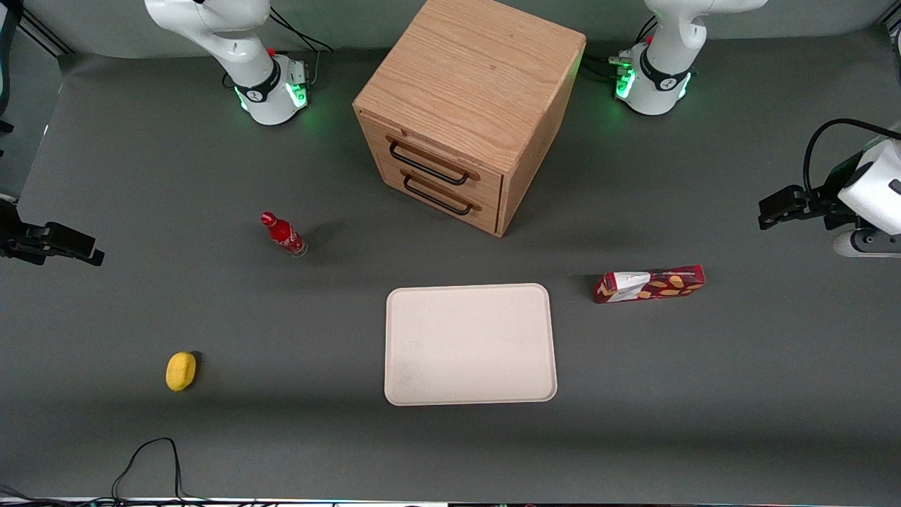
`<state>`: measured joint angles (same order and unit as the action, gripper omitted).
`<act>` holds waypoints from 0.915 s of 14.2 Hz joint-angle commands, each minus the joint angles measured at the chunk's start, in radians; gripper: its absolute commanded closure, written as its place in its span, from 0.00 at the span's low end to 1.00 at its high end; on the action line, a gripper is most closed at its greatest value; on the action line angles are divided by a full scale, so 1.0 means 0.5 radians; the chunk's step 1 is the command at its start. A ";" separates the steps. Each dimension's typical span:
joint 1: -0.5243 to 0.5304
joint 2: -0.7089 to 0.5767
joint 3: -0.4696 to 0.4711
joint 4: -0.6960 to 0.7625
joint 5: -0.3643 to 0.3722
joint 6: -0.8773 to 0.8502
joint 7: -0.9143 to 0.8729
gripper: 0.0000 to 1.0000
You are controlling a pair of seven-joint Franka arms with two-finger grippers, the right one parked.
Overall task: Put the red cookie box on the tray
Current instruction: 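Move the left gripper toward the red tartan cookie box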
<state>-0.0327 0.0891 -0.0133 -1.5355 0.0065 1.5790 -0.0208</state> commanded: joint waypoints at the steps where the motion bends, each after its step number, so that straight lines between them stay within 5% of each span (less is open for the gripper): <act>1: -0.014 -0.043 0.014 -0.037 -0.016 -0.016 0.023 0.00; 7: -0.042 -0.068 -0.022 -0.116 -0.016 -0.007 -0.053 0.00; 13: -0.128 -0.423 -0.200 -0.601 -0.016 0.189 -0.369 0.00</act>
<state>-0.0858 -0.0062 -0.0991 -1.6929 0.0035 1.6229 -0.1661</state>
